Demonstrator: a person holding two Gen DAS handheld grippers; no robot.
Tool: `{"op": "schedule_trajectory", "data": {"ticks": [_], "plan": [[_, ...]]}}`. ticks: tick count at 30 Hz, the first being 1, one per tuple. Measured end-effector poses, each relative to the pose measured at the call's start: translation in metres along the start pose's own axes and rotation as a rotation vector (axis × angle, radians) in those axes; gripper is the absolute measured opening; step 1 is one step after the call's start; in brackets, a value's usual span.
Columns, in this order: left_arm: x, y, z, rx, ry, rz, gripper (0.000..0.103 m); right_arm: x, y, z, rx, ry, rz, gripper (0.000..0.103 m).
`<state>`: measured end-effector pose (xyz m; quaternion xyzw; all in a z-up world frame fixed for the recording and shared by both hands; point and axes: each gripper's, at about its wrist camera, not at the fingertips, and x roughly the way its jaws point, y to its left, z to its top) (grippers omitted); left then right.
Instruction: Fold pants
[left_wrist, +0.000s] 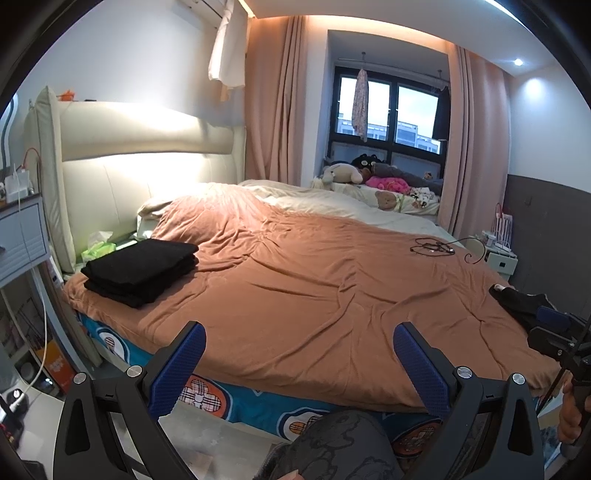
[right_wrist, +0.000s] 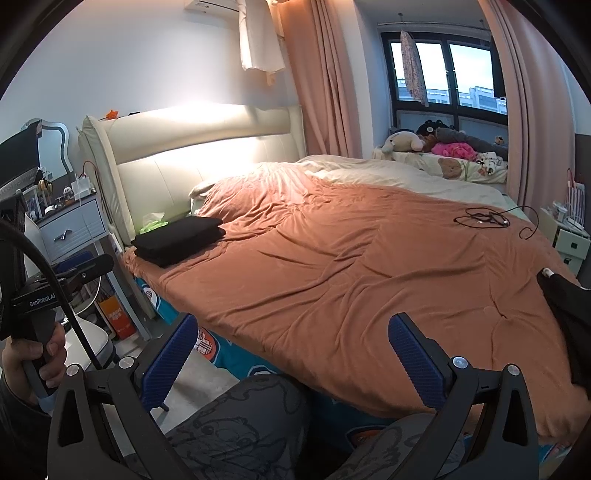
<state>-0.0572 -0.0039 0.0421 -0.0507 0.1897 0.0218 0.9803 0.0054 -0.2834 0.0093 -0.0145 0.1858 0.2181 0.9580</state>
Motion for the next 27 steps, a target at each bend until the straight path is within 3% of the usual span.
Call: {"op": "schedule_trajectory", "data": {"ticks": [27], "plan": [[-0.005,-0.011,0.001,0.036,-0.016,-0.017,0.102,-0.005,-0.017,-0.001,-0.001,-0.012,-0.004,0.103]]}}
